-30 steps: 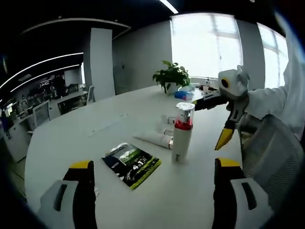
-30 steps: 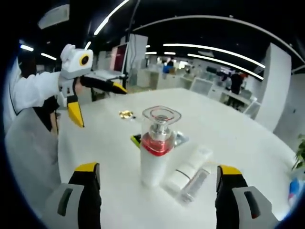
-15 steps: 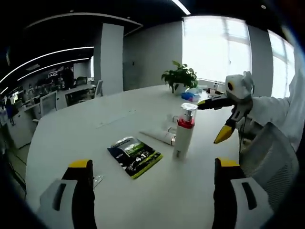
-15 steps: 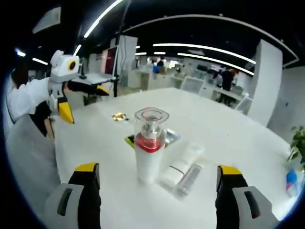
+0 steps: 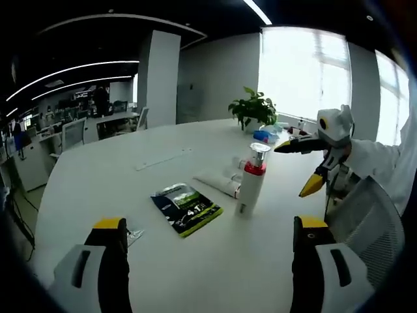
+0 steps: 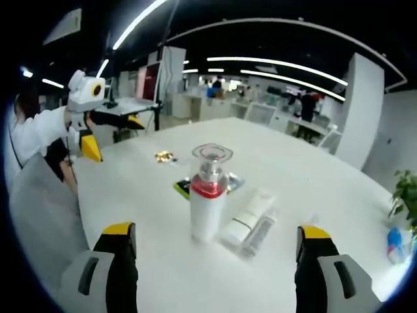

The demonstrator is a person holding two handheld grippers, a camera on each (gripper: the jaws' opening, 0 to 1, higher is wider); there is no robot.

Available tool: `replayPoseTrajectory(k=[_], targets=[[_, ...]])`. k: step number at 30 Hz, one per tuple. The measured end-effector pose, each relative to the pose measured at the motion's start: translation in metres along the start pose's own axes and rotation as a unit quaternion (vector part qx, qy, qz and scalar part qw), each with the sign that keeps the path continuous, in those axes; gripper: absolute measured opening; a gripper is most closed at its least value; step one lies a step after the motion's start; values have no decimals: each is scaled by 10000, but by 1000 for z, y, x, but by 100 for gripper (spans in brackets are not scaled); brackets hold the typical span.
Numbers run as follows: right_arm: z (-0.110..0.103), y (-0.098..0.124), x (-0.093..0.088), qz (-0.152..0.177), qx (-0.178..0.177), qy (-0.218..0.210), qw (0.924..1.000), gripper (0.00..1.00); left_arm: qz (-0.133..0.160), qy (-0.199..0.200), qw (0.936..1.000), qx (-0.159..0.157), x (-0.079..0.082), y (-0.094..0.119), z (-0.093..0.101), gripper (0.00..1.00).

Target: Arrange the skincare products in the storage area until every visible bottle or jar stands upright without overlapping.

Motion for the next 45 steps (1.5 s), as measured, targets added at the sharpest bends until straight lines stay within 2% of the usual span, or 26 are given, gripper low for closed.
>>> replayPoseTrajectory(k=[4, 8, 12, 19, 25, 38, 41, 45], targets=[[0, 7, -3, -42, -132, 53, 9999, 100, 26, 20, 10000, 42, 0, 3, 0, 100], [6, 12, -2, 78, -251, -1, 9997, 100, 109, 66, 9999, 20, 1, 6, 1, 100], [5, 17, -1, 124, -325, 14, 9994, 100, 72, 136, 9999, 42, 0, 7, -5, 100], [7, 23, -5, 11, -454, 129, 9989, 100, -43, -1, 10000, 70, -3, 10, -1, 100], [8, 25, -11, -170, -500, 219, 9984, 100, -92, -54, 9999, 54, -3, 11, 1, 100], [14, 22, -10, -225, -558, 171, 9980, 100, -59, -10, 10000, 13, -3, 10, 5, 100], [17, 20, -10, -257, -549, 152, 9980, 100, -147, -133, 9998, 33, -5, 9, 4, 100], [19, 19, -11, -294, -563, 132, 9979, 100, -113, 51, 9999, 37, -6, 6, 2, 100]])
Point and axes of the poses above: the point that each gripper's makers call its tool centre point, and the gripper's own axes: y roughly backward along the fingers, z roughly to its right, x roughly out of its top, the point moved 6 cm from there along y, roughly backward along the fingers, and after that the axes turned 4 degrees about -z, right-handed, at the moved point
